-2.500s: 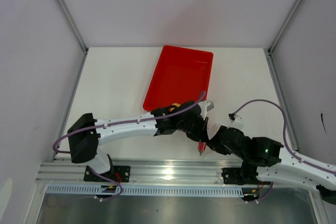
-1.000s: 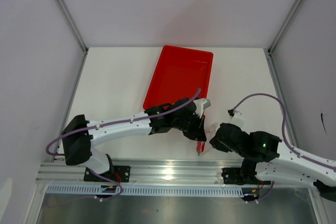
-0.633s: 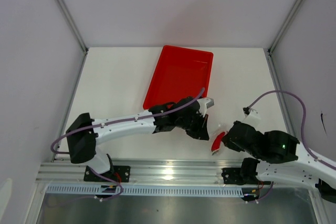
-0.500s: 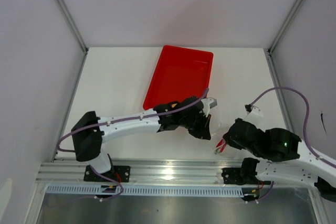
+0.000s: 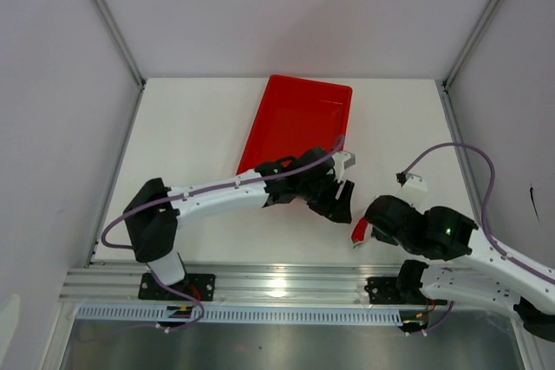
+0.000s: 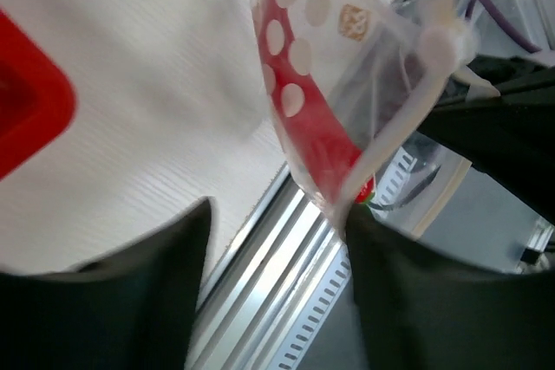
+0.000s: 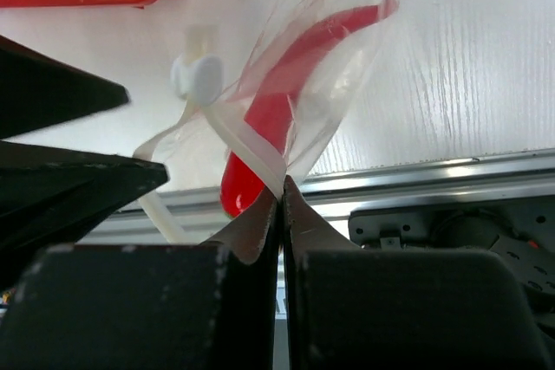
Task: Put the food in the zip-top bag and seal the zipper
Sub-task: Adjust the fake vegetable in the zipper food storage bag.
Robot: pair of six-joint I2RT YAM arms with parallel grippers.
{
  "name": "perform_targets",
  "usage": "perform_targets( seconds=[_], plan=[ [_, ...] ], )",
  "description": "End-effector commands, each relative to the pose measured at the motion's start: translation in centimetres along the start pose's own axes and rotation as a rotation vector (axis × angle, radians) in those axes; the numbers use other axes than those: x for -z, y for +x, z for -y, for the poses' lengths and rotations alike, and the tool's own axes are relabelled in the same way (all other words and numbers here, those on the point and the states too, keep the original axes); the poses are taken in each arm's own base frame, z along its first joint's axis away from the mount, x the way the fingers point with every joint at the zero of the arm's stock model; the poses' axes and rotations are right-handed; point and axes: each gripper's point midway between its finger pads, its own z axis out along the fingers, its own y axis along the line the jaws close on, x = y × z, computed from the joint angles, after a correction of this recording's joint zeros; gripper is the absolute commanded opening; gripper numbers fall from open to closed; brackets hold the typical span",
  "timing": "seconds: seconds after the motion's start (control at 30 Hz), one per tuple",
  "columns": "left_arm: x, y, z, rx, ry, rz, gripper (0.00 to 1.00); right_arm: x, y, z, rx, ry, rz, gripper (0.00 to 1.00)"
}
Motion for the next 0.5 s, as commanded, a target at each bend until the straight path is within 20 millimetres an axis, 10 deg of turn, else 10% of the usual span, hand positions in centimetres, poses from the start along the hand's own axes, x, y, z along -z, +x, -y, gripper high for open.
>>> perform_targets(
  seconds=[0.0, 0.2, 0.47],
  plan=[
    [4.1, -4.4, -0.8, -0.01, -0.018, 0.148, 0.7, -0.4, -0.9, -0.3, 0.021, -0.011, 0.027, 0.0],
    [8.4, -9.2, -3.8, 0.008, -0.082, 0.276, 0.82, -2.3, -1.1, -1.0, 0.033, 0.004, -0.005, 0.0],
    [10.5, -12.4, -13.6, 0.166, -0.273, 0.257, 0.84, -4.4, -2.2, -1.7, 0.053, 0.003, -0.035, 0.0]
  ],
)
